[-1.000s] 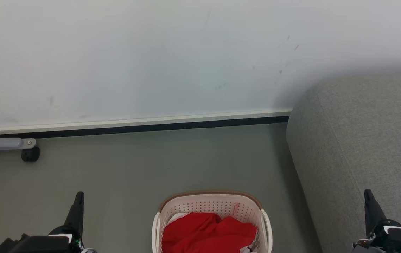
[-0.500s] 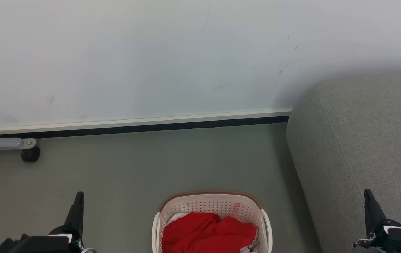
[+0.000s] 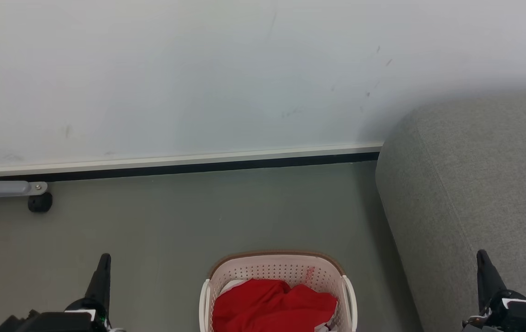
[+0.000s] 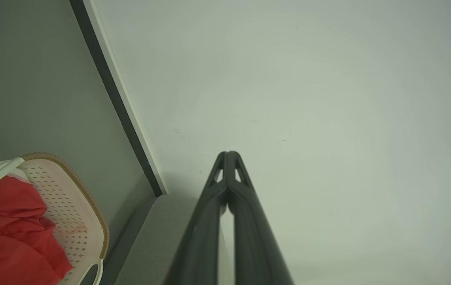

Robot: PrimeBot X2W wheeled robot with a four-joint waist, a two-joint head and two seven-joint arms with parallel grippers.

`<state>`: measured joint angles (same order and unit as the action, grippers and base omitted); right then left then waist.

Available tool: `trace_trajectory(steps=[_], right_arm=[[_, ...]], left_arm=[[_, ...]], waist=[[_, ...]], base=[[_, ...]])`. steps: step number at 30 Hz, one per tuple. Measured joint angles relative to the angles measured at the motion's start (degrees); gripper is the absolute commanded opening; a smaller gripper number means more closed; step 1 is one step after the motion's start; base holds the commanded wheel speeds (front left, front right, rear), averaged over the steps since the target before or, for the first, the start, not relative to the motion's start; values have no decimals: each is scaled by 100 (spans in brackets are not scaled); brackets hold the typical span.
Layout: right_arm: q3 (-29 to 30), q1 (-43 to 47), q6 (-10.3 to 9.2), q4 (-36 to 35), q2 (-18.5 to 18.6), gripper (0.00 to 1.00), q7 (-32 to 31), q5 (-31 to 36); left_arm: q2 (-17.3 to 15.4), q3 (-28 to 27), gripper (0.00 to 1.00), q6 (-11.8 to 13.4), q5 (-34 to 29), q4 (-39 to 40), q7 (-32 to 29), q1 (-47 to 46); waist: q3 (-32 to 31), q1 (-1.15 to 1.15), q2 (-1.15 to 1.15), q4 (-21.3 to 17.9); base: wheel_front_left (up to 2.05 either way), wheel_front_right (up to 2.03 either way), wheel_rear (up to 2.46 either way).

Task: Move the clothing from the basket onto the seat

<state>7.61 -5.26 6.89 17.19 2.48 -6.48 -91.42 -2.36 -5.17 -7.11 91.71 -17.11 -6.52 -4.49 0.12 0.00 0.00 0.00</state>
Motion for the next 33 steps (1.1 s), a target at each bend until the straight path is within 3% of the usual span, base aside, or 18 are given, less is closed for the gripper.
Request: trace_trajectory(steps=[1, 2, 3, 4, 19, 33], right_arm=[[-4, 17, -2, 36, -8, 0, 0, 2], [-9, 55, -9, 94, -24, 100, 0, 2], [-14, 109, -9, 162, -46, 0, 0, 2], [-21, 163, -10, 230, -68, 100, 0, 2], [-234, 284, -60, 163, -107, 100, 269, 249], [-485, 359, -336, -186, -99, 100, 565, 1357]], left_arm=[[9, 4, 0, 8, 0, -42, 0, 22], [24, 11, 100, 8, 0, -104, 0, 63], [44, 18, 0, 8, 0, -156, 0, 121], [60, 24, 100, 8, 0, -223, 0, 176], [73, 333, 100, 71, -269, -114, 283, 293], [65, 597, 100, 334, -1091, 213, 572, 290]], waist=[[0, 0, 0, 0], [0, 0, 0, 0], [0, 0, 0, 0], [0, 0, 0, 0], [-22, 0, 0, 8], [-43, 0, 0, 18]], base=[[0, 0, 0], [0, 0, 0], [0, 0, 0], [0, 0, 0], [0, 0, 0], [0, 0, 0]])
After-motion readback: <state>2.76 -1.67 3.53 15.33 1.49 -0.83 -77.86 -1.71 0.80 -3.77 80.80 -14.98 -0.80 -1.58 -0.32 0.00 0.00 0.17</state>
